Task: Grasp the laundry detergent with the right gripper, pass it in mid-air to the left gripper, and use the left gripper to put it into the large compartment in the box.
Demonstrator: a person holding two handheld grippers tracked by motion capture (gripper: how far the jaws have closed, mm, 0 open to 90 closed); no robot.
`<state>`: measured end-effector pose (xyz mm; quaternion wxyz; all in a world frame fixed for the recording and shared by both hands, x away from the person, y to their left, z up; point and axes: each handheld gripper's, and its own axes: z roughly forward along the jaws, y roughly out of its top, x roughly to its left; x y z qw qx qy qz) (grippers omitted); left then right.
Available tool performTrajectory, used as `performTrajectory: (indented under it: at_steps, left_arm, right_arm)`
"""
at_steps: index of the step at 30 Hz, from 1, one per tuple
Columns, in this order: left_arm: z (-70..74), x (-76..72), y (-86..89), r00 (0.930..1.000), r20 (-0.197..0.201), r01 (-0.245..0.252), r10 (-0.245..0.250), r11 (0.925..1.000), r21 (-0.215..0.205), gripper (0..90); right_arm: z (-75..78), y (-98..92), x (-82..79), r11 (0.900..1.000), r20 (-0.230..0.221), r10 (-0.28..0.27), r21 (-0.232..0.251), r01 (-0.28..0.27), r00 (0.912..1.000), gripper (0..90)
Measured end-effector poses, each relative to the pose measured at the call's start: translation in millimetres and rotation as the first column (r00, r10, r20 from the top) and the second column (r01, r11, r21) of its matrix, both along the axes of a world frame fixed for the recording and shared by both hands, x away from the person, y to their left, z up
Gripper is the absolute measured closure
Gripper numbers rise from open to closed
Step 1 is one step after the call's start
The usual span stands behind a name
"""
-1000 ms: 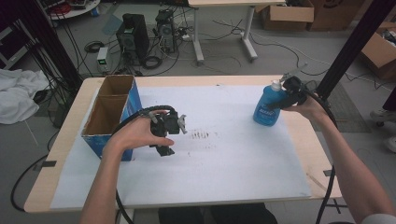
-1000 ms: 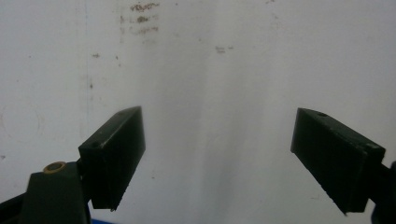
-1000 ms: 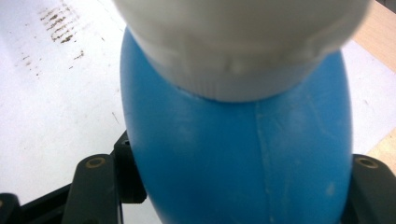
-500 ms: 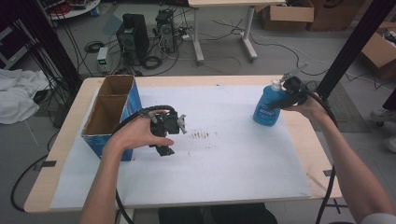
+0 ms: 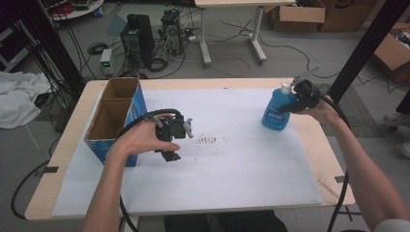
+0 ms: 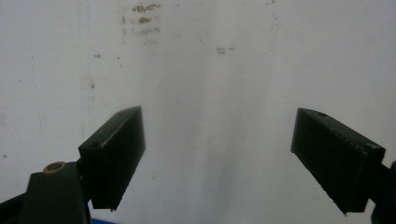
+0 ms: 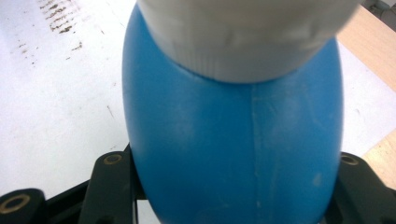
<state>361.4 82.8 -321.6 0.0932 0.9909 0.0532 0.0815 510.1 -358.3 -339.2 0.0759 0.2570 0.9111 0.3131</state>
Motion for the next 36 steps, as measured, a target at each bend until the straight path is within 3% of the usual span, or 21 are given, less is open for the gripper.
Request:
performTrajectory:
  at_steps: [18,22,31,36]
  left_arm:
    - [1.5,0.2,1.3,1.0000,0.002,-0.008,0.008,0.9999,-0.010,18.4]
    - [3.4,0.2,2.4,1.0000,0.000,-0.009,0.009,0.9998,-0.015,18.4]
    - [18.9,1.4,3.2,0.9996,-0.002,-0.030,0.030,0.9980,-0.055,18.3]
    - [29.6,6.7,4.4,0.9998,-0.001,-0.022,0.022,0.9984,-0.053,18.2]
  right_arm:
    - [0.3,0.5,-0.1,1.000,0.009,-0.001,0.002,0.001,1.0000,46.1]
    - [1.8,2.9,-1.1,1.000,-0.010,0.016,0.016,-0.016,0.9998,45.9]
    - [32.5,28.2,-12.0,0.996,0.016,0.085,0.005,-0.086,0.9962,45.4]
    - [54.8,46.8,-22.8,0.990,0.023,0.141,0.013,-0.141,0.9898,45.1]
